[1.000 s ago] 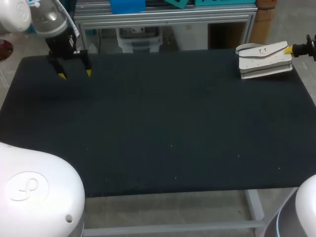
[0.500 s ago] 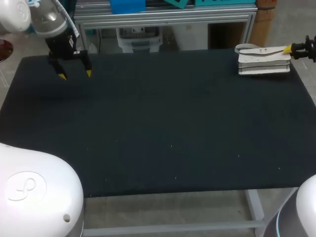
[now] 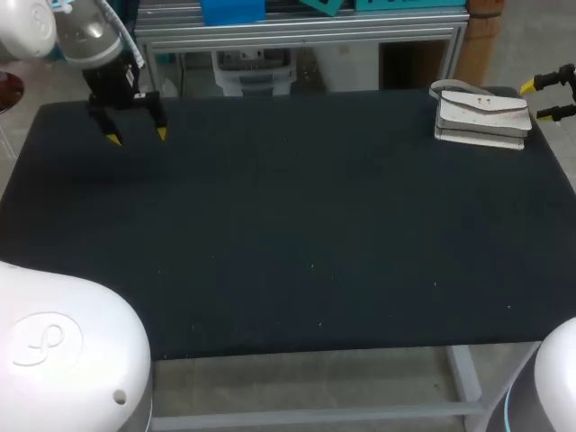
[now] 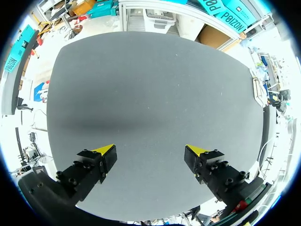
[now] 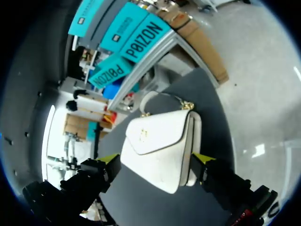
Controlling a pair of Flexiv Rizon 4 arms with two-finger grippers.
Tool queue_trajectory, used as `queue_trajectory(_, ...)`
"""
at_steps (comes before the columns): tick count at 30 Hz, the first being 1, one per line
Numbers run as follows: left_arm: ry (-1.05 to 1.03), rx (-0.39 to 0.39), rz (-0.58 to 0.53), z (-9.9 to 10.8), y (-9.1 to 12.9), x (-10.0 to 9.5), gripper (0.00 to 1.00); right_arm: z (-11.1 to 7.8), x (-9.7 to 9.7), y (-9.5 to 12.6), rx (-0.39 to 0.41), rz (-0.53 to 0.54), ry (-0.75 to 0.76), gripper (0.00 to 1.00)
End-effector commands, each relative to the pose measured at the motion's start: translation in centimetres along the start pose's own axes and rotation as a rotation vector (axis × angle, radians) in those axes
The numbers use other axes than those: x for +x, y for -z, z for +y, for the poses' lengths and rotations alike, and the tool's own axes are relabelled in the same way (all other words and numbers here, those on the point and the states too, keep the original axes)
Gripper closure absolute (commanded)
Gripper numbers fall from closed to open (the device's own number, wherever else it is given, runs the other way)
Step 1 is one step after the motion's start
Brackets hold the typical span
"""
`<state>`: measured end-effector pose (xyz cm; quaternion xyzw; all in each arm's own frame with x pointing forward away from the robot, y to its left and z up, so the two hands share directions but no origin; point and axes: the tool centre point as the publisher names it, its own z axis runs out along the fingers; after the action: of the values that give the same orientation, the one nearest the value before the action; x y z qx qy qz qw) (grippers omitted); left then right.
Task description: Pick up the bag, open it, inspect its contents, close it, and place it on the opposite side
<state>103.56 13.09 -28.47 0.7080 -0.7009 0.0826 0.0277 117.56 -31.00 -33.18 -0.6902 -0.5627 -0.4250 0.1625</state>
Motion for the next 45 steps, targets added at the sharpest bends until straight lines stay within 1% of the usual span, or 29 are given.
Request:
queue_trajectory(1,0.0,-0.001,-0.001,0.0,0.0,0.0,0.0,0.6,0.2,0.9,0.423,-0.021,-0.003,0.0)
queue_trajectory(5,0.0,-0.001,-0.001,0.0,0.0,0.0,0.0,0.4,0.6,1.8,0.427,-0.08,-0.003,0.0)
queue_trajectory(7,0.0,-0.001,-0.001,0.0,0.0,0.0,0.0,0.1,1.2,2.5,0.42,-0.125,0.004,0.0)
queue_trajectory(9,0.0,-0.001,-0.001,0.0,0.0,0.0,0.0,-0.3,1.8,3.2,0.414,-0.192,0.011,0.0)
queue_trajectory(16,0.0,-0.001,-0.001,0.0,0.0,0.0,0.0,-2.4,4.3,5.1,0.429,-0.319,0.041,0.0)
queue_trajectory(19,0.0,-0.001,-0.001,0.0,0.0,0.0,0.0,-3.4,5.2,5.9,0.447,-0.351,0.054,0.0)
queue_trajectory(21,0.0,-0.001,-0.001,0.0,0.0,0.0,0.0,-4.1,5.7,6.3,0.462,-0.354,0.062,0.0)
queue_trajectory(22,0.0,-0.001,-0.001,0.0,0.0,0.0,0.0,-4.4,5.9,6.5,0.461,-0.377,0.063,0.0)
queue_trajectory(28,0.0,-0.001,-0.001,0.0,0.0,0.0,0.0,-6.2,6.9,7.2,0.482,-0.464,0.071,0.0)
queue_trajectory(34,0.0,-0.001,-0.001,0.0,0.0,0.0,0.0,-7.6,8.2,7.9,0.459,-0.518,0.116,0.0)
queue_trajectory(37,0.0,-0.001,-0.001,0.0,0.0,0.0,0.0,-8.3,9.1,7.9,0.424,-0.547,0.151,0.0)
queue_trajectory(40,0.0,-0.001,-0.001,0.0,0.0,0.0,0.0,-8.9,9.9,7.7,0.407,-0.571,0.176,0.0)
queue_trajectory(41,0.0,-0.001,-0.001,0.0,0.0,0.0,0.0,-9.0,10.1,7.6,0.407,-0.567,0.178,0.0)
queue_trajectory(43,0.0,-0.001,-0.001,0.0,0.0,0.0,0.0,-9.2,10.4,7.4,0.405,-0.596,0.188,0.0)
queue_trajectory(45,0.0,-0.001,-0.001,0.0,0.0,0.0,0.0,-9.5,10.7,7.2,0.422,-0.608,0.197,0.0)
